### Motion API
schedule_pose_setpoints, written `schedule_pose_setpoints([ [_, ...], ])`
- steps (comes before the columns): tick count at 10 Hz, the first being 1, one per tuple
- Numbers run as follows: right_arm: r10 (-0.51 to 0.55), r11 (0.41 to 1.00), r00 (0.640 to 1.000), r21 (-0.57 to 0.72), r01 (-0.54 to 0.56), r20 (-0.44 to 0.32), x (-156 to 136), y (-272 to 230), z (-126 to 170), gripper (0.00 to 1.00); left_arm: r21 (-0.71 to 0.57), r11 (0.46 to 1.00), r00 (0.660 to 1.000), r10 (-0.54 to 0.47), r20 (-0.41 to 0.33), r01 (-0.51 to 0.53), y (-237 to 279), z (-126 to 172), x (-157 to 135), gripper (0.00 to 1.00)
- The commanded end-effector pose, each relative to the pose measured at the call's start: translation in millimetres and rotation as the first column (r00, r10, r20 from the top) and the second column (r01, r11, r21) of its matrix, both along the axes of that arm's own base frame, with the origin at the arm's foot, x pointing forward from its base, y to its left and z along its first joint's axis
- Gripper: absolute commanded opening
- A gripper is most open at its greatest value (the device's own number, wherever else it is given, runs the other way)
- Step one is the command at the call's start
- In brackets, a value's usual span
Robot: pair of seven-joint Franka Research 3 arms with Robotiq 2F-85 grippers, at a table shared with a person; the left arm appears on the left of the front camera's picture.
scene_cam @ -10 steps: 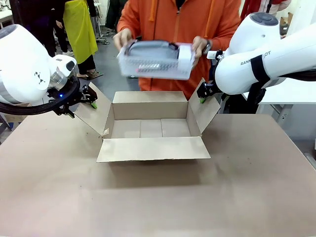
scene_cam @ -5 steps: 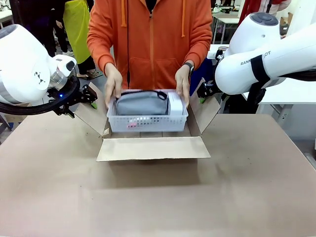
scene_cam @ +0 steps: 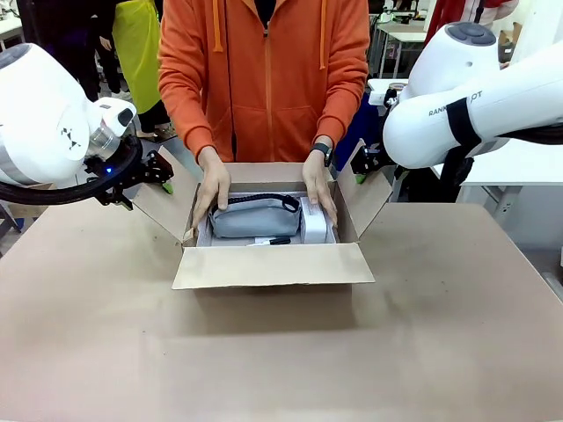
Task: Pack the gift set into the box.
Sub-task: Lift both hands away from the flaps of the Package Box.
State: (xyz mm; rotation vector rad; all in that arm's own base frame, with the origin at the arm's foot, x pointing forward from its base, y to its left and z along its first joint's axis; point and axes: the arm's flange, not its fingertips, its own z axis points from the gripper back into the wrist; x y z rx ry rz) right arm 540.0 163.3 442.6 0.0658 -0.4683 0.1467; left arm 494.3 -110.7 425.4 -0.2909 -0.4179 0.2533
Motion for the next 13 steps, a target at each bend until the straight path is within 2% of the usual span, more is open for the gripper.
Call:
schedule_pose_setpoints([
  [1, -0.027, 1.000, 1.000, -0.011, 0.027, 0.002, 0, 6, 4, 1.00, 0.011, 1.000, 1.000, 0.013, -0.010, -0.013, -1, 1, -1, 1.00],
  [3, 0.000, 1.000, 1.000, 0.000, 0.000, 0.000, 0, 0, 0, 1.00, 0.011, 1.000, 1.000, 0.013, -0.010, -0.013, -1, 1, -1, 1.00],
  [4, 0.080, 0.993, 0.996, 0.089, -0.076, -0.046, -5, -8, 16, 1.00, 0.000, 1.000, 1.000, 0.000, 0.000, 0.000, 0, 0, 0, 1.00],
  [5, 0.172, 0.943, 0.985, 0.294, -0.157, -0.027, -15, -26, 38, 1.00, -0.128, 0.991, 0.999, -0.042, 0.020, 0.044, 17, 22, -16, 1.00],
  [6, 0.278, 0.784, 0.960, 0.575, -0.234, 0.011, -30, -58, 60, 1.00, -0.362, 0.918, 0.986, -0.164, 0.033, 0.165, 45, 42, -36, 1.00],
  [7, 0.312, 0.650, 0.948, 0.715, -0.258, 0.058, -40, -93, 69, 1.00, -0.506, 0.832, 0.972, -0.222, 0.071, 0.227, 75, 46, -48, 1.00],
  [8, 0.291, 0.537, 0.956, 0.820, -0.199, 0.041, -48, -128, 70, 1.00, -0.643, 0.713, 0.954, -0.280, 0.104, 0.279, 103, 44, -53, 1.00],
  [9, 0.241, 0.425, 0.969, 0.891, -0.160, 0.059, -57, -159, 64, 1.00, -0.764, 0.583, 0.956, -0.252, 0.154, 0.276, 131, 38, -55, 1.00],
  [10, 0.137, 0.326, 0.988, 0.939, -0.106, 0.064, -67, -191, 49, 1.00, -0.870, 0.431, 0.969, -0.158, 0.189, 0.240, 162, 23, -54, 1.00],
  [11, 0.057, 0.271, 0.998, 0.961, -0.045, 0.030, -73, -214, 31, 1.00, -0.930, 0.294, 0.974, -0.118, 0.193, 0.220, 184, 5, -48, 1.00],
  [12, 0.017, 0.246, 1.000, 0.969, 0.005, -0.009, -78, -231, 15, 1.00, -0.966, 0.203, 0.986, -0.071, 0.150, 0.162, 198, -14, -41, 1.00],
  [13, -0.011, 0.209, 0.999, 0.977, 0.034, -0.033, -81, -243, 2, 1.00, -0.976, 0.151, 0.986, -0.072, 0.151, 0.160, 206, -28, -32, 1.00],
])
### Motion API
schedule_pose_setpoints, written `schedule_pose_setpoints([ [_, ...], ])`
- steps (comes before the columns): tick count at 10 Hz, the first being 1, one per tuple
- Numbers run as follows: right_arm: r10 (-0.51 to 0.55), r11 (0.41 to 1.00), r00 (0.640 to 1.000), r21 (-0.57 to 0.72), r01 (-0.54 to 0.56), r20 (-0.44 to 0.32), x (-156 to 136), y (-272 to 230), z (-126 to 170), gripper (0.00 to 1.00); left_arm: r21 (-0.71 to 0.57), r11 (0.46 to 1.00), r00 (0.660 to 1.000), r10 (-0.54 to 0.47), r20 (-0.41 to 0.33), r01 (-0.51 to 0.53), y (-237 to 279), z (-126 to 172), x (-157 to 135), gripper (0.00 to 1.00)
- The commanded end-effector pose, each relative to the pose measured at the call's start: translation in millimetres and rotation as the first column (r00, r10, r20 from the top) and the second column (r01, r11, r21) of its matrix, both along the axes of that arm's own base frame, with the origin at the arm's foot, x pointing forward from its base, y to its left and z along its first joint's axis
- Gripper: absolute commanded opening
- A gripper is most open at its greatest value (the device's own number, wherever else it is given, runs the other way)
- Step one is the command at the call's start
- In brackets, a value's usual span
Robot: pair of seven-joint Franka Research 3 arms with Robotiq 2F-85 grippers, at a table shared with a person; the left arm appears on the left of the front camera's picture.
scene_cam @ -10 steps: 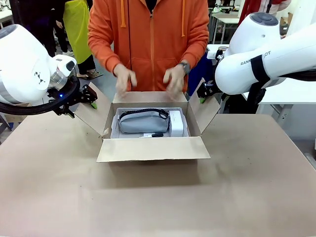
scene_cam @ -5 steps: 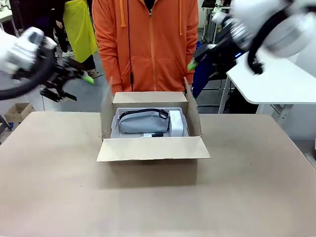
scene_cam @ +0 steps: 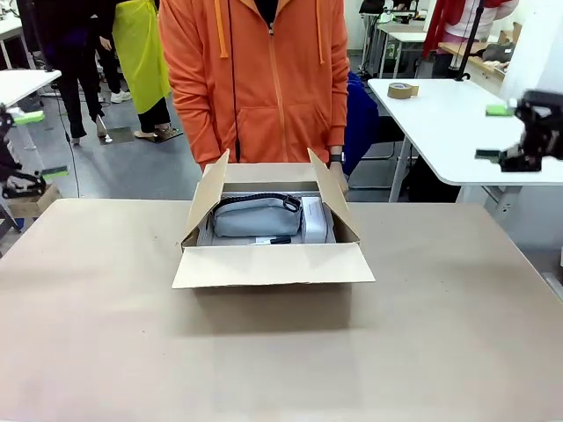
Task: Pack the gift set into the box.
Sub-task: Lift both hands away from the flaps of the Package Box, then press and hold the closed box until the human finishes sealing it.
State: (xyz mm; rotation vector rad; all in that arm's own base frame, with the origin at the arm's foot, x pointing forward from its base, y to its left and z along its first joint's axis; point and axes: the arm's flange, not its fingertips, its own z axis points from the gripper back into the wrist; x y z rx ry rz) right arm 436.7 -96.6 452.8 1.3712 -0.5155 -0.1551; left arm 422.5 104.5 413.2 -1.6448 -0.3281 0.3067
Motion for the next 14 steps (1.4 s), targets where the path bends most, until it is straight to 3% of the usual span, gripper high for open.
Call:
schedule_pose_setpoints([
  [1, -0.096, 0.995, 0.988, -0.014, 0.095, -0.124, 25, 16, -14, 1.00, -0.057, 0.998, 0.987, -0.043, -0.157, 0.034, -11, -24, 55, 1.00],
  [2, 0.000, 1.000, 1.000, 0.000, 0.000, 0.000, 0, 0, 0, 1.00, 0.000, 1.000, 1.000, 0.000, 0.000, 0.000, 0, 0, 0, 1.00],
  [14, 0.000, 1.000, 1.000, 0.000, 0.000, 0.000, 0, 0, 0, 1.00, 0.000, 1.000, 1.000, 0.000, 0.000, 0.000, 0, 0, 0, 1.00],
])
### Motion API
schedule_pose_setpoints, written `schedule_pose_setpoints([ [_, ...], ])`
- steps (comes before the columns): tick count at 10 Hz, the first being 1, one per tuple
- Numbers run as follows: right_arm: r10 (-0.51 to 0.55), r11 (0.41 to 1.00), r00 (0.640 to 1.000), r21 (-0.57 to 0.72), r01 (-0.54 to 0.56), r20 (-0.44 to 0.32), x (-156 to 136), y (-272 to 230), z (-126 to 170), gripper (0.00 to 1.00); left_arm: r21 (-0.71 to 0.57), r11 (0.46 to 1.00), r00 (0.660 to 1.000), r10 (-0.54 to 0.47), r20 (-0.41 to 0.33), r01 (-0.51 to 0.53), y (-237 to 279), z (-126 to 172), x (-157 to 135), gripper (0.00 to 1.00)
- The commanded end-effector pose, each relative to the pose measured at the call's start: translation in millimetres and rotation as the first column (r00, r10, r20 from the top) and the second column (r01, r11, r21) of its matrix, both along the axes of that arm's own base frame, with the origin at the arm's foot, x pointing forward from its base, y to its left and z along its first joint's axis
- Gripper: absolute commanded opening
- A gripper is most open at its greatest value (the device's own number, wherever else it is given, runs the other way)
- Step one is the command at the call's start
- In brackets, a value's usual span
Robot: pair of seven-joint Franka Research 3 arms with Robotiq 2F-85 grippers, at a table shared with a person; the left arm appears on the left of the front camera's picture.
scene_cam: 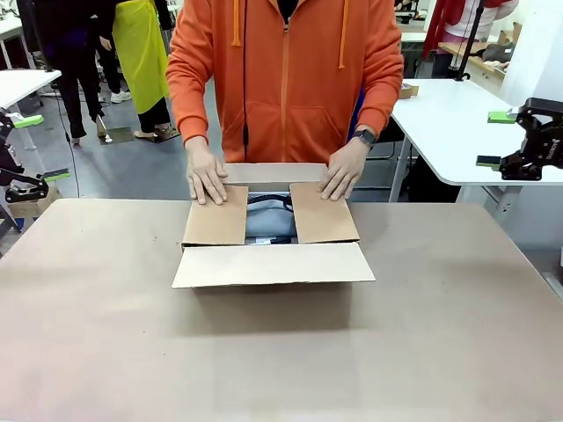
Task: Pack the gift set into the box.
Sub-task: Press and hold the closed box until the human finishes sealing it.
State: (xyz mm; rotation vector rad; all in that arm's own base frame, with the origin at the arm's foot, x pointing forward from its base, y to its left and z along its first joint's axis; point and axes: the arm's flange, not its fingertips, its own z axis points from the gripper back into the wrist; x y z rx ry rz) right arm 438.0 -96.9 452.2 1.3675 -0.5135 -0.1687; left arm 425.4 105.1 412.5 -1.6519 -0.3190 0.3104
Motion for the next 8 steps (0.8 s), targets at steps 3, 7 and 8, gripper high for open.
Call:
schedule_pose_setpoints([
  [3, 0.009, 1.000, 1.000, 0.000, -0.009, 0.010, -1.2, 0.3, 0.7, 1.00, 0.008, 1.000, 1.000, 0.004, 0.006, -0.004, -0.6, 0.7, -2.9, 1.00],
  [7, 0.009, 1.000, 1.000, 0.000, -0.009, 0.010, -1.2, 0.3, 0.7, 1.00, 0.008, 1.000, 1.000, 0.004, 0.006, -0.004, -0.6, 0.7, -2.9, 1.00],
  [8, 0.009, 1.000, 1.000, 0.000, -0.009, 0.010, -1.2, 0.3, 0.7, 1.00, 0.008, 1.000, 1.000, 0.004, 0.006, -0.004, -0.6, 0.7, -2.9, 1.00],
])
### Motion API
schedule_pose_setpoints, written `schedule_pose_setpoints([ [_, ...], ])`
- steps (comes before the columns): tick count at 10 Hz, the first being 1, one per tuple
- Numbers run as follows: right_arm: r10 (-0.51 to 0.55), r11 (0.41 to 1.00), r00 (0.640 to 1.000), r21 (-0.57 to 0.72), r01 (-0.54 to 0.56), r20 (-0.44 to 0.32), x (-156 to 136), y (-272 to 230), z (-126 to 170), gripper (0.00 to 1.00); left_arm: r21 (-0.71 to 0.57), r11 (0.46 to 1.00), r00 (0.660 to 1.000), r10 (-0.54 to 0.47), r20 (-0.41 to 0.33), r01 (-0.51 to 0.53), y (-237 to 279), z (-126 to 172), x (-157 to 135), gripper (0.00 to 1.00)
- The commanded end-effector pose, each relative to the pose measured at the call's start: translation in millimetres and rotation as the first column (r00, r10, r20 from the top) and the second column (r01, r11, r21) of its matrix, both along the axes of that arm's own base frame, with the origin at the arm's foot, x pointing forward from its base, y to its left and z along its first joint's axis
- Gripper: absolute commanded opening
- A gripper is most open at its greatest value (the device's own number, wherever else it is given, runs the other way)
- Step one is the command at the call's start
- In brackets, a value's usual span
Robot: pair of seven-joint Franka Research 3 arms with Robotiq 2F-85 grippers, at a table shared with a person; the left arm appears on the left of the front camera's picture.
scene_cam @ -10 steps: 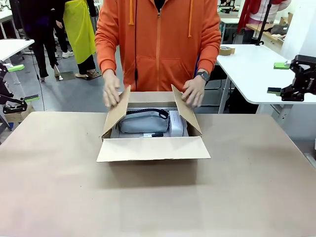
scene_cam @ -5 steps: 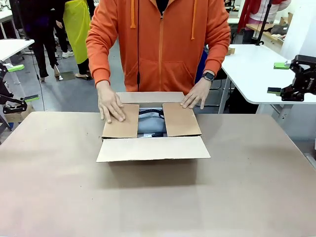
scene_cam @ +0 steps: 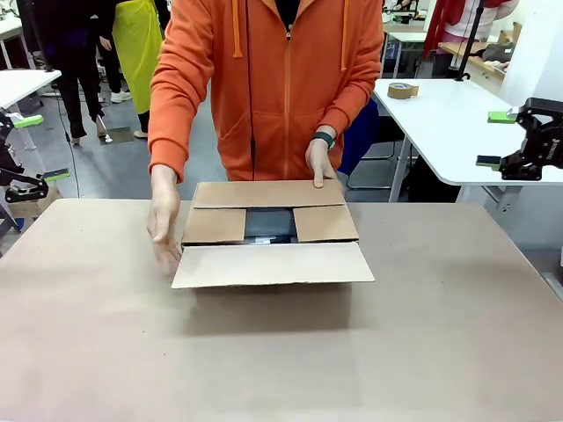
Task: Pack the gift set into the box.
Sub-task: Press and hold the closed box until the human finishes sealing it.
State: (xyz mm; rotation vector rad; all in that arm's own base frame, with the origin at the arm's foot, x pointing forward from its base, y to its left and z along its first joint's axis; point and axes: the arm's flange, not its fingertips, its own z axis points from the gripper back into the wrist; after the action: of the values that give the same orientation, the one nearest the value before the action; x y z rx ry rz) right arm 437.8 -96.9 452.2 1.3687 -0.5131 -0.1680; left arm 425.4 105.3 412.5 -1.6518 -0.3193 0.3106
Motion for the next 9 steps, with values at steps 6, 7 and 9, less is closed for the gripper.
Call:
schedule_pose_setpoints([
  [6, 0.008, 1.000, 1.000, -0.001, -0.008, 0.009, -1.1, 0.3, 0.6, 1.00, 0.008, 1.000, 1.000, 0.004, 0.006, -0.004, -0.8, 0.7, -2.8, 1.00],
  [7, 0.008, 1.000, 1.000, -0.001, -0.008, 0.009, -1.1, 0.3, 0.6, 1.00, 0.008, 1.000, 1.000, 0.004, 0.006, -0.004, -0.8, 0.7, -2.8, 1.00],
  [9, 0.008, 1.000, 1.000, -0.001, -0.008, 0.009, -1.1, 0.3, 0.6, 1.00, 0.008, 1.000, 1.000, 0.004, 0.006, -0.004, -0.8, 0.7, -2.8, 1.00],
])
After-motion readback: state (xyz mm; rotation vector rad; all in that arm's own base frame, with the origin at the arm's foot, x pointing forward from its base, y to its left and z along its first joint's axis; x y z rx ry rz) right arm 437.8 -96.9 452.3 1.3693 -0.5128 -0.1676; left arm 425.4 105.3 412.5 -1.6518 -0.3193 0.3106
